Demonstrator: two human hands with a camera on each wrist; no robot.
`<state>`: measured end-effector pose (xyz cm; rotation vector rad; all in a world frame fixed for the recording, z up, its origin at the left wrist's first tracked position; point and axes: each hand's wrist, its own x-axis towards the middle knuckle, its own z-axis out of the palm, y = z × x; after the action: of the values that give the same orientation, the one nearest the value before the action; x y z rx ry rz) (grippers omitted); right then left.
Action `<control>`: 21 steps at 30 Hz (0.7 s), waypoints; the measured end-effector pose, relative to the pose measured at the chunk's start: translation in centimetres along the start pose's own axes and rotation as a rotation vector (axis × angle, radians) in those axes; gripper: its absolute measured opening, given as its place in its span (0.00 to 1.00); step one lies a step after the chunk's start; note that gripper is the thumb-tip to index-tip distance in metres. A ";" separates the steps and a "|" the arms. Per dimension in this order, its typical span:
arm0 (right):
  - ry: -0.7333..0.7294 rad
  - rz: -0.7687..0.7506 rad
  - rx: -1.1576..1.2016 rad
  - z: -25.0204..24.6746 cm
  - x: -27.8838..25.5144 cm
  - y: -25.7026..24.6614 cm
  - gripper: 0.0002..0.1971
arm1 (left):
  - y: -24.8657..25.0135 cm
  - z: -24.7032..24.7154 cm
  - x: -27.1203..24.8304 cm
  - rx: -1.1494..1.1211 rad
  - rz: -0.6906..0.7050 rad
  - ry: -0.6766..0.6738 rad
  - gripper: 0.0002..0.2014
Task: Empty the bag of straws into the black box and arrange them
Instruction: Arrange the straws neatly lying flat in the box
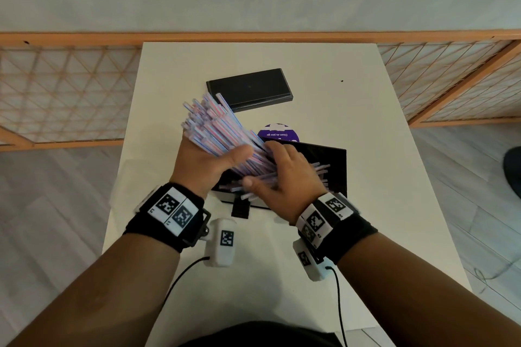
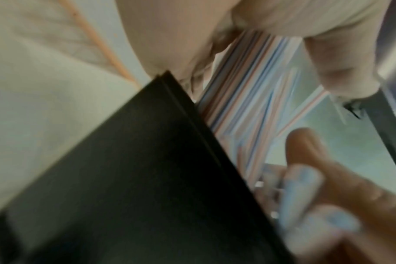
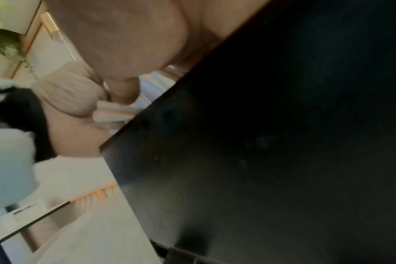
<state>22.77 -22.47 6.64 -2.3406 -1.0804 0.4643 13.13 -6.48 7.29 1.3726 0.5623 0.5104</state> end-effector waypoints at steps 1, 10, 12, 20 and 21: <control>-0.012 -0.007 0.007 -0.5 0.0 0.3 0.47 | -0.2 0.1 -0.3 -0.066 -0.034 0.019 0.25; -0.379 0.122 -0.358 -1.5 0.2 2.6 0.53 | -1.0 1.1 -1.9 0.119 -0.220 -0.072 0.22; -0.355 0.129 -0.349 -0.8 0.5 1.7 0.53 | -0.8 1.1 -2.0 0.180 -0.215 -0.095 0.22; -0.215 0.133 -0.227 0.3 1.6 -0.2 0.35 | -1.8 0.8 -2.5 0.508 -0.179 -0.105 0.36; -0.202 0.121 -0.212 0.3 1.7 -0.2 0.33 | -1.8 0.9 -2.6 0.552 -0.175 -0.090 0.39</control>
<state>23.56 -20.98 6.38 -2.6001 -1.1314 0.6729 11.73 -9.06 5.79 1.8358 0.7768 0.1490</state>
